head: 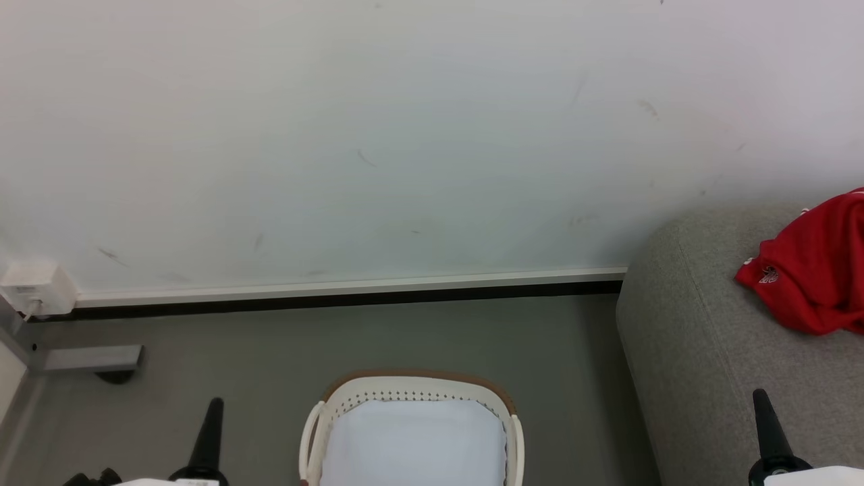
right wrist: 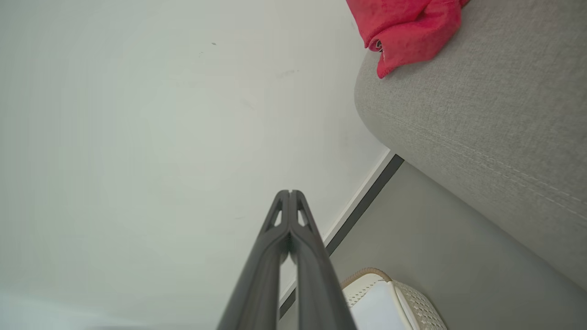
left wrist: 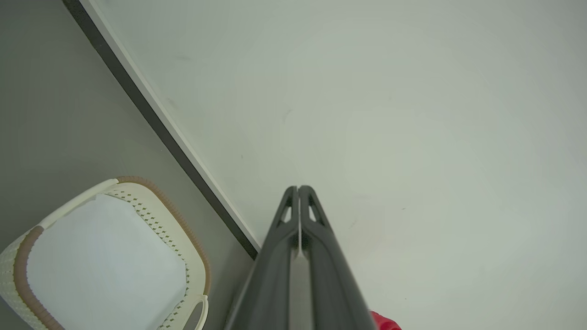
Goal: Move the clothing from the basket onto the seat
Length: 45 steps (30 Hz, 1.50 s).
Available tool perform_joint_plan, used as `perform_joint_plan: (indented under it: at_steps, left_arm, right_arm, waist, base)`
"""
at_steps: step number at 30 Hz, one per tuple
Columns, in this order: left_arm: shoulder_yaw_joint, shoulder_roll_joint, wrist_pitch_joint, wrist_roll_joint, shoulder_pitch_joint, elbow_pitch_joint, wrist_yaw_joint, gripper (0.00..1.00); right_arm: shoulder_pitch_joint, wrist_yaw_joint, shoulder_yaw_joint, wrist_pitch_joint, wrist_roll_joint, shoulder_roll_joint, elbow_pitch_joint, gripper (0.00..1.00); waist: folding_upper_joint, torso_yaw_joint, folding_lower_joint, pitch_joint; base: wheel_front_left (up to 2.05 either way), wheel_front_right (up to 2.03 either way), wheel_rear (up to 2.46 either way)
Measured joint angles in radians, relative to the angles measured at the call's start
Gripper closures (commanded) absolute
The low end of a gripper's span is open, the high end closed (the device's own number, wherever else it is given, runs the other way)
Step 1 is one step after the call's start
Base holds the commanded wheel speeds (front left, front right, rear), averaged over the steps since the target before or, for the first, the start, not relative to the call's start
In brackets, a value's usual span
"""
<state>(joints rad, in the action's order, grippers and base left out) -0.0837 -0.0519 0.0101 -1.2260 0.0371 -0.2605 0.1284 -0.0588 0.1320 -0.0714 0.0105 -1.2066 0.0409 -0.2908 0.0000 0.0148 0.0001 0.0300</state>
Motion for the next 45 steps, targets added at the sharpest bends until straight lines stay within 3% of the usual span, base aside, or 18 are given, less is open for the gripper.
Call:
perform_joint_plan:
  at_steps: [45]
  left_arm:
    - [-0.027,0.003,0.095,-0.346,0.061,0.012,0.0,1.0]
  right_arm:
    - [-0.041,0.0,-0.037,0.094,-0.362,0.005,0.039,1.0]
  waist:
    - [0.0,-0.013,0.0,-0.029]
  base:
    - [0.0,0.0,0.0]
